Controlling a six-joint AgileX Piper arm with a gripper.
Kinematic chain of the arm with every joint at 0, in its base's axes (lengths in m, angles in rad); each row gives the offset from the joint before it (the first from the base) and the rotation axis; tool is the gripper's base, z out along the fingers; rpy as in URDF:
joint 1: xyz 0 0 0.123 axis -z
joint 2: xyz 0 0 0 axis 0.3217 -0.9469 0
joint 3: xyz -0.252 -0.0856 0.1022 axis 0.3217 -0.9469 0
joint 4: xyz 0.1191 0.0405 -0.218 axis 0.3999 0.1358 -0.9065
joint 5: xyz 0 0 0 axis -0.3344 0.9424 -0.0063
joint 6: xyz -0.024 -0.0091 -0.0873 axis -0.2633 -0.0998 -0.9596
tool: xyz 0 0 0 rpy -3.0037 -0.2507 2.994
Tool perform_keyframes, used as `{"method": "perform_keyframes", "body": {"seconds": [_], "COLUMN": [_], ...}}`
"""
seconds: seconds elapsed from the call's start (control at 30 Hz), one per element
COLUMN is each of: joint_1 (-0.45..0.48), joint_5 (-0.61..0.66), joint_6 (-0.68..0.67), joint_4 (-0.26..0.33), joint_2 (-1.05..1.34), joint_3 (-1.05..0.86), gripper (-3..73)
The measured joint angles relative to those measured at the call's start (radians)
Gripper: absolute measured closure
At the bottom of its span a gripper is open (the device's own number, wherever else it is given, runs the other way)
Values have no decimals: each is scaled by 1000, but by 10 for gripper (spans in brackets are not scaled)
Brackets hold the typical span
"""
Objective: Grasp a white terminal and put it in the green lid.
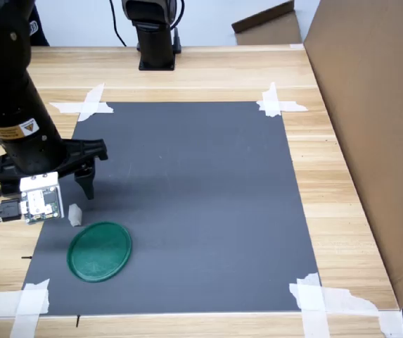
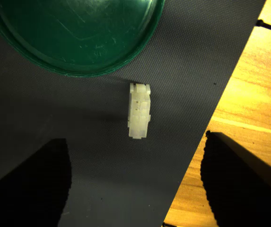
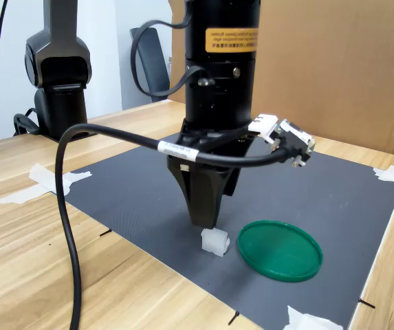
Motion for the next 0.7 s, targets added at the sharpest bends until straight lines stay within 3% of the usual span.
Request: {"method": "perform_keyframes", "body": {"seconds": [0.7], "joint_1": [0], "joint_5": [-38], "joint_6": [-16], "joint_4": [0], "joint_2": [-65], "joint_3": [1], "gripper": [23]}}
